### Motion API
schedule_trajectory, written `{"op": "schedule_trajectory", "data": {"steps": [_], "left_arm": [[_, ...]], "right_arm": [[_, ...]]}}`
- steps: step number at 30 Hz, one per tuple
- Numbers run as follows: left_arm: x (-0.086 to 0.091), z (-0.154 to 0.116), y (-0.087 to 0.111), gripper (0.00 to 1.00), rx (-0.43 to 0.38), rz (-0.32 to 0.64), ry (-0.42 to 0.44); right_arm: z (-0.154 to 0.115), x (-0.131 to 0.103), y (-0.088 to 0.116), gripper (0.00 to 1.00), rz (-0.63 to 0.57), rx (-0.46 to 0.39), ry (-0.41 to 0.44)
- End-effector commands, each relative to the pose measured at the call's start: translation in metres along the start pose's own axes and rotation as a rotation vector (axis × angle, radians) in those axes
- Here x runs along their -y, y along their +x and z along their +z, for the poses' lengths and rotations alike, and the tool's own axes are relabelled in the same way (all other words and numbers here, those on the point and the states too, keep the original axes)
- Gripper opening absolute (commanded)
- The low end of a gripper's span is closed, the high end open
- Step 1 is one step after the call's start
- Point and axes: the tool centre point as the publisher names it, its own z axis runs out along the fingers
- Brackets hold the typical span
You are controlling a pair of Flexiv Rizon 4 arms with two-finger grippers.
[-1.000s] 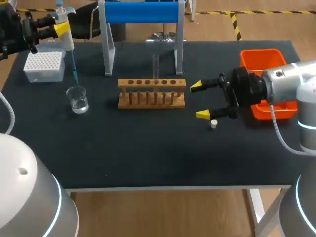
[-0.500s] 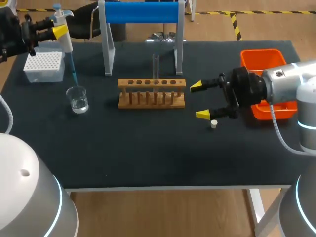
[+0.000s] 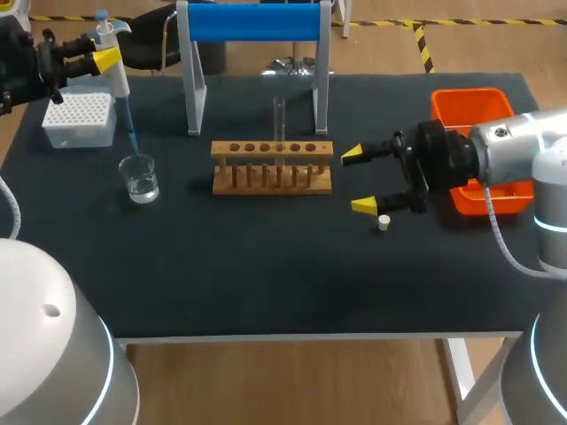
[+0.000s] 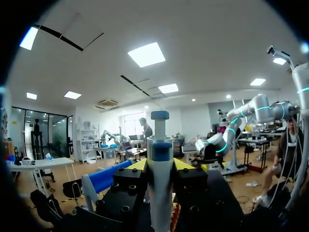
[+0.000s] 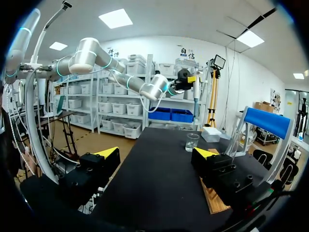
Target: Invert the test tube, pick up the pipette, mount the tip to pipette, aspirate from beaker and dispense into the tube, eject the tip, return the pipette, and cap with the stopper.
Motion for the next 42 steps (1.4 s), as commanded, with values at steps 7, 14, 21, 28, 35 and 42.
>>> {"op": "schedule_trajectory", "data": {"steps": [7,14,21,28,35,42], "left_arm": [[0.000,0.000,0.001,0.00,0.000,0.001,0.000],[0.000,0.000,0.001,0.00,0.000,0.001,0.000],[0.000,0.000,0.001,0.00,0.000,0.001,0.000],[0.000,0.000,0.001,0.00,0.000,0.001,0.000],[0.000,0.000,0.001,0.00,0.000,0.001,0.000],[0.000,0.000,0.001,0.00,0.000,0.001,0.000]], "right_arm": [[-0.001,-0.001,0.001,1.00,0.000,0.000,0.002],[-0.001,-0.001,0.001,1.00,0.000,0.000,0.002],[-0.001,-0.001,0.001,1.00,0.000,0.000,0.002],[0.035,-0.010,0.007,1.00,-0.013,0.010,0.088],[0.087,-0.023,0.007,1.00,0.005,0.062,0.223],[0.142,-0.040,0.000,1.00,0.044,0.122,0.266]]}}
